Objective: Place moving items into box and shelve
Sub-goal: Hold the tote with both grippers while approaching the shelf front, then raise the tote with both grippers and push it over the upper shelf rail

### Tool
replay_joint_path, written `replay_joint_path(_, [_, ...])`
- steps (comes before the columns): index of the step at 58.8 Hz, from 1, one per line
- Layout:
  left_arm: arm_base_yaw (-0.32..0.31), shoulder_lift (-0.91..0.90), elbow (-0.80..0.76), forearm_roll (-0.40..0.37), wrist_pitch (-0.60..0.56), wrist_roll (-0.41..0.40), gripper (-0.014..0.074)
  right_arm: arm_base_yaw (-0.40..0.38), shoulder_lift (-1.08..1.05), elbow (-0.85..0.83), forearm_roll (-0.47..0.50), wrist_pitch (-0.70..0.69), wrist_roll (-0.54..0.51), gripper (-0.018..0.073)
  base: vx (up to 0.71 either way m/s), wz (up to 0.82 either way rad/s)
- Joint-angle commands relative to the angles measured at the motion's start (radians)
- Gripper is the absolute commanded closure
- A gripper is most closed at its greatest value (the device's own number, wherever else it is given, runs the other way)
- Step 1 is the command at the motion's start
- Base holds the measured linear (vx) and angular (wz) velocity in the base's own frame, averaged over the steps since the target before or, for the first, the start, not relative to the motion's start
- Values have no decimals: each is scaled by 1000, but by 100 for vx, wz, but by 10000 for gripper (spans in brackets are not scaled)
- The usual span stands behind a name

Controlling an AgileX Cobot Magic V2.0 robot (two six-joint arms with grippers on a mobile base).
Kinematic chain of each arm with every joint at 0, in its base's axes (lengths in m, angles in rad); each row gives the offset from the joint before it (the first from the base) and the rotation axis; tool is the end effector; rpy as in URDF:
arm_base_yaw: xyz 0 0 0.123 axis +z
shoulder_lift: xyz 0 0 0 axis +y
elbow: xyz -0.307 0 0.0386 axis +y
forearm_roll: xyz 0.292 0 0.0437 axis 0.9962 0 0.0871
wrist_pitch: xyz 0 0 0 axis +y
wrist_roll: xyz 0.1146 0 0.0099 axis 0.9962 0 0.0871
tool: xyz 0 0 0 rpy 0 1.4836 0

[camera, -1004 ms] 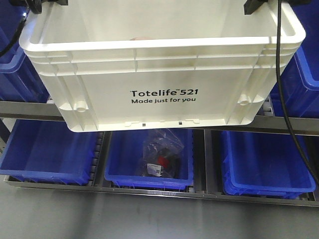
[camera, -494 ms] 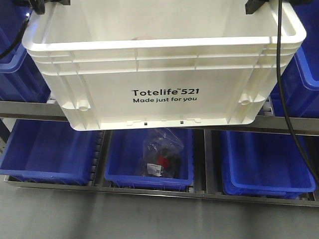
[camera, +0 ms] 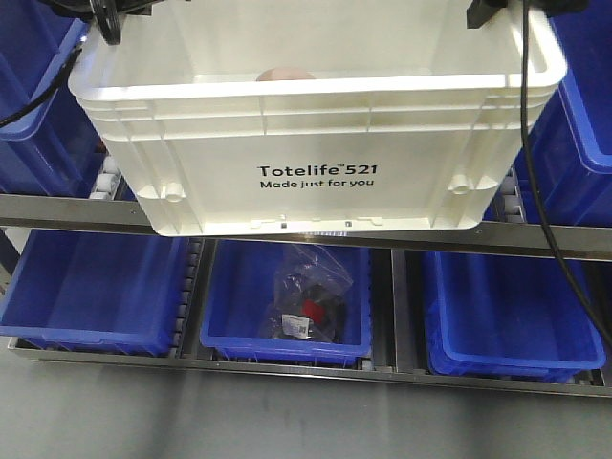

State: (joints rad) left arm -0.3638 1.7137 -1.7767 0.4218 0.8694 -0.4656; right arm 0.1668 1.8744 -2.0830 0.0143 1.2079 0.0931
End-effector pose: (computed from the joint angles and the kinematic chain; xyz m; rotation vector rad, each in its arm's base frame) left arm 0.4389 -0.1286 0.4151 0.0286 2.2054 0.0535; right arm 0.4687 0.0805 0.4166 -0.0910 2.4856 0.1288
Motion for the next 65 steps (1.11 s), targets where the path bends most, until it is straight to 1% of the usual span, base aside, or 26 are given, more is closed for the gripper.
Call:
replay_joint_path(1, [-5, -46, -39, 138, -183, -28, 594, -5, -44, -40, -5, -110, 30, 564, 0, 0])
replay_joint_path(8, [-5, -22, -39, 168, -242, -62, 594, -5, -26, -39, -6, -147, 30, 564, 0, 0])
replay_joint_path(19, [3, 27, -39, 221, -302, -86, 594, -5, -1, -39, -14, -234, 30, 564, 0, 0])
replay_joint_path(28, [39, 61, -40, 222, -344, -98, 594, -5, 33, -39, -14, -282, 29, 564, 0, 0])
replay_joint_path(33, [69, 72, -40, 222, -372, -138, 594, 0, 52, -39, -14, -287, 25, 564, 0, 0])
replay_joint_path(38, [94, 78, -40, 221, -415, -168, 594, 24, 69, -39, -25, -298, 13, 564, 0, 0])
replay_joint_path(44, [110, 93, -40, 220, -468, -196, 594, 57, 80, -39, -87, -329, 19, 564, 0, 0])
replay_joint_path(51, [115, 110, -40, 219, -510, -210, 594, 93, 83, -39, -213, -355, 98, 564, 0, 0])
replay_joint_path(58, [115, 130, -40, 207, -515, -209, 594, 103, 83, -39, -325, -362, 167, 564, 0, 0])
replay_joint_path(65, [113, 134, -40, 195, -534, -209, 594, 100, 83, -39, -376, -377, 181, 564, 0, 0])
